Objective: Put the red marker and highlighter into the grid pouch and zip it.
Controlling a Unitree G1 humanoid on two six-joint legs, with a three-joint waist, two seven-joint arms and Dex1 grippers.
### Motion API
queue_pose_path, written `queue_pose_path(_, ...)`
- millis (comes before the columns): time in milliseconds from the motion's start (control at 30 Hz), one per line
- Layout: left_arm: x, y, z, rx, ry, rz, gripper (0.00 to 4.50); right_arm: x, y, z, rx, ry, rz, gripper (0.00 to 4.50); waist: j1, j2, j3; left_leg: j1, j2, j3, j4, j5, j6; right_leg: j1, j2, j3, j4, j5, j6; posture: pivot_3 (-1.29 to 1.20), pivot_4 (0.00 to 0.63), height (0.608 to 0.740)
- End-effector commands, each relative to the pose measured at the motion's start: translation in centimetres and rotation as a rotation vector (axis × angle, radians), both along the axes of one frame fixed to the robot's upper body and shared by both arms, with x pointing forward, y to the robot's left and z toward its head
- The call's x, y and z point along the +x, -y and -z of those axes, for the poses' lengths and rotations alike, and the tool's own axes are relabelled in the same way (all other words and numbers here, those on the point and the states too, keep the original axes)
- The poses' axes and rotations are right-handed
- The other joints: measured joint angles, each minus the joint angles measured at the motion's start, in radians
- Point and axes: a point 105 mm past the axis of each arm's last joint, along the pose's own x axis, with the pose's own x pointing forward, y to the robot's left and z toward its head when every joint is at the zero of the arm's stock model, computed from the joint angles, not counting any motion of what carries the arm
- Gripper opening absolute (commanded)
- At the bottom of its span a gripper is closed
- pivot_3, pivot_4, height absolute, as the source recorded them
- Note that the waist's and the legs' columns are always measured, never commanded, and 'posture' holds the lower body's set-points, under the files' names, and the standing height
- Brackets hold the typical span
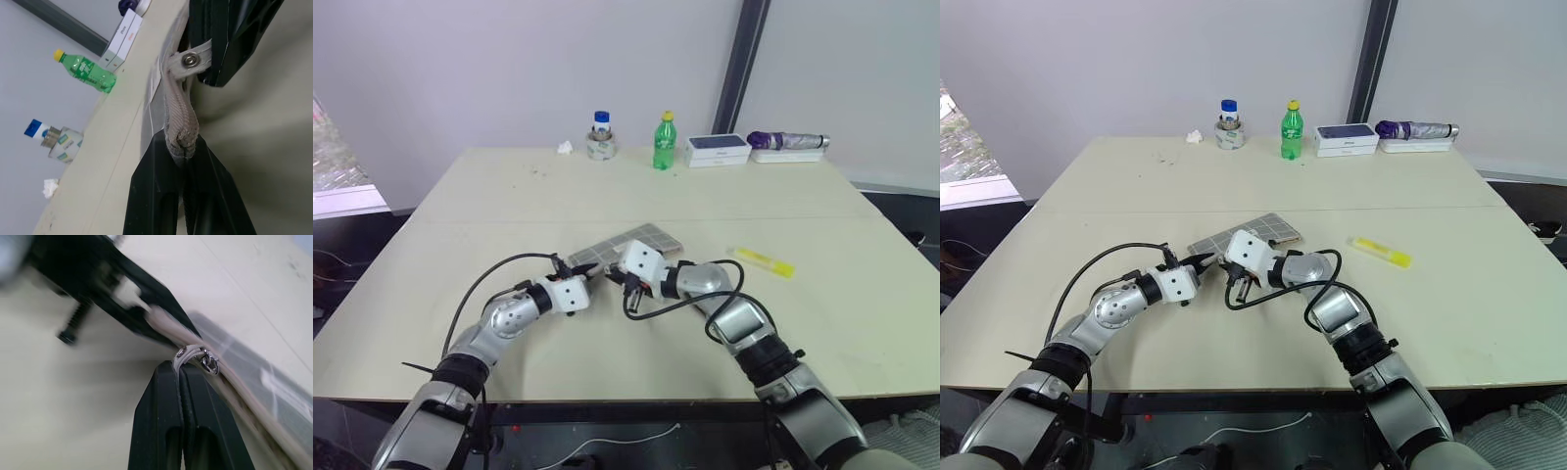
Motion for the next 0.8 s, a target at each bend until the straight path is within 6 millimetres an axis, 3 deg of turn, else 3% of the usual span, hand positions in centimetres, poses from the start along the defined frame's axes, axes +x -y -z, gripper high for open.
queue_pose_path(33,0.3,0.0,0.8,0.032,-0.018,-0.013,0.0,-1.8,-2.7,-2.0,0.041,0.069,-0.125,0.02,-0.004,0.0,0.0,0.0,0.0,0.0,0.0,0.0,0.0,0.0,0.0,0.0,0.0,0.0,0.0,0.0,0.15,0.74)
queue_pose_path(167,0.2,-0.6,0.9,0.032,-0.023,-0.022,0.0,-1.8,-2.4,-1.3,-0.006,0.088,-0.131,0.02,-0.005,0.0,0.0,0.0,0.0,0.0,-0.001,0.0,0.0,-0.001,0.0,0.0,0.0,0.0,0.0,0.0,0.15,0.74)
queue_pose_path(367,0.0,-1.4,0.9,-0.007,-0.029,-0.046,0.0,-0.7,2.1,0.4,-0.042,0.017,-0.019,0.02,-0.005,0.0,0.0,0.0,0.0,0.0,-0.001,0.0,0.0,0.0,0.0,0.0,0.0,0.0,0.0,0.0,0.15,0.74)
queue_pose_path(533,-0.4,-2.5,1.0,-0.005,-0.018,-0.069,0.0,-1.7,6.8,-0.1,0.182,-0.133,0.112,2.43,-0.005,0.0,0.0,0.0,0.001,0.0,-0.001,0.0,0.0,0.0,0.0,0.0,-0.001,0.0,0.0,0.0,0.15,0.74)
queue_pose_path(667,-0.7,-2.9,1.2,-0.008,-0.018,-0.072,0.0,-3.2,8.4,-1.5,0.279,-0.13,0.15,4.44,-0.012,0.0,0.0,0.0,0.001,0.001,-0.002,0.0,0.0,-0.001,0.001,0.001,0.0,0.0,0.0,0.0,0.15,0.74)
queue_pose_path(800,-1.0,-3.0,1.4,-0.014,-0.026,-0.062,0.0,-4.5,10.3,-3.9,0.42,-0.113,0.224,4.44,-0.008,0.0,0.0,0.0,0.002,0.001,-0.002,0.0,0.0,-0.001,0.001,0.001,-0.001,0.0,0.0,0.0,0.15,0.74)
